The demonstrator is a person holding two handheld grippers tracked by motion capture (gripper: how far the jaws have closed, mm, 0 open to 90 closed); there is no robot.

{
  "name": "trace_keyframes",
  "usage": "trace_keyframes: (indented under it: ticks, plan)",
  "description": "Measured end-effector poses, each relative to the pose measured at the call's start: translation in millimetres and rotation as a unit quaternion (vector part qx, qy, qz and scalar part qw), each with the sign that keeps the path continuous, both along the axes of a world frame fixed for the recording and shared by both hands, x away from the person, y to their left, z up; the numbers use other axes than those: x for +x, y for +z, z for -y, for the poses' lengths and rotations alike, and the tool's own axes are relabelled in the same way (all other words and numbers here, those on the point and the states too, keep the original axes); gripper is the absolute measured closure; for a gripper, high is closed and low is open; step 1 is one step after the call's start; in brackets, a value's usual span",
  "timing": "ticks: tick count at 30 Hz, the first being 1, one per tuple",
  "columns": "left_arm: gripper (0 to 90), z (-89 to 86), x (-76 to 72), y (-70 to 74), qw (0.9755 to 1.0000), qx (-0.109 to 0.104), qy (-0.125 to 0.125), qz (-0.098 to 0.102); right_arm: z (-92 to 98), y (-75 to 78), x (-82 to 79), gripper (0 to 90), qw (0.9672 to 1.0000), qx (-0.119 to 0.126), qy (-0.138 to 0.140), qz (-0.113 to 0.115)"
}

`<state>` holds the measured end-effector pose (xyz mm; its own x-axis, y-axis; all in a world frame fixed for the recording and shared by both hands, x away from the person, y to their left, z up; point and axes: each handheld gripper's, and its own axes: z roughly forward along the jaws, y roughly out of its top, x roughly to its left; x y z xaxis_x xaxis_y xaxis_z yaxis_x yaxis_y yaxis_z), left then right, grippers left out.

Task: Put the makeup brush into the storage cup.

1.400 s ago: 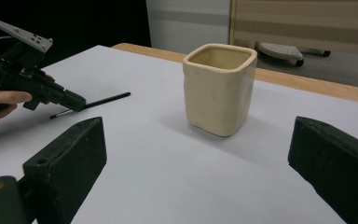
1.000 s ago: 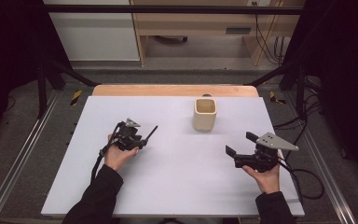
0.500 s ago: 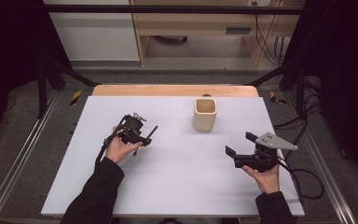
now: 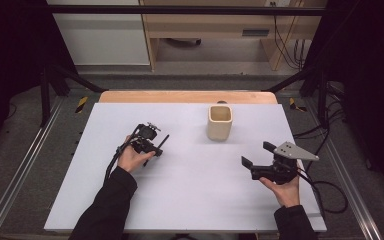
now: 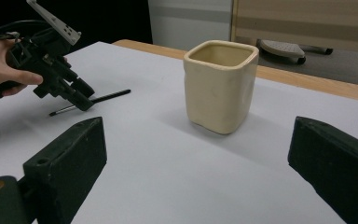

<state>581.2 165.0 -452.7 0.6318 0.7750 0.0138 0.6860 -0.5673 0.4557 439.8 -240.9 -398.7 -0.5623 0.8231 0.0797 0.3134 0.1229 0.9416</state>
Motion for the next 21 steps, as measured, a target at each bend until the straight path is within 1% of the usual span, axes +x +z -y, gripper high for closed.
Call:
trace_keyframes:
  ticks: [1,2,5,9,13,14,16,17,18,21]
  plan:
    - [53.2,0.1,-0.2,0.2,1.0,-0.001,-0.002,0.0,-0.2,-0.1,0.0,4.8,1.0,0.0,0.0,-0.001]
    - [57.3,0.5,-0.5,0.3,1.0,-0.001,-0.002,0.0,-0.4,-0.4,0.2,4.8,1.0,0.0,0.001,-0.001]
    - [59.9,2.1,-1.5,0.1,1.0,-0.001,-0.002,0.001,-0.6,-0.5,0.2,4.8,1.0,0.0,0.001,-0.002]
    - [64.0,3.7,-2.3,0.8,1.0,0.005,-0.003,-0.002,-0.8,-0.6,0.4,4.8,1.0,0.001,0.002,-0.002]
    - [69.6,5.8,-3.1,1.4,0.9999,0.01,-0.005,-0.004,-1.1,-1.1,0.9,4.8,1.0,0.0,0.003,-0.002]
    - [72.6,6.7,-3.5,1.3,0.9999,0.01,-0.003,-0.003,-1.2,-1.4,1.2,4.8,1.0,0.0,0.004,-0.002]
    - [74.0,8.0,-4.1,1.5,0.9999,0.012,-0.005,-0.006,-1.2,-1.5,1.2,4.7,1.0,-0.001,0.005,-0.002]
    - [76.9,8.2,-4.2,1.6,0.9999,0.014,-0.006,-0.005,-1.4,-1.6,1.3,4.7,1.0,-0.001,0.005,-0.003]
    - [76.9,8.5,-4.3,1.7,0.9999,0.014,-0.006,-0.005,-1.4,-1.6,1.3,4.7,1.0,-0.001,0.005,-0.003]
    - [81.0,8.9,-4.6,1.7,0.9999,0.014,-0.007,-0.005,-1.4,-1.6,1.3,4.7,1.0,-0.001,0.005,-0.003]
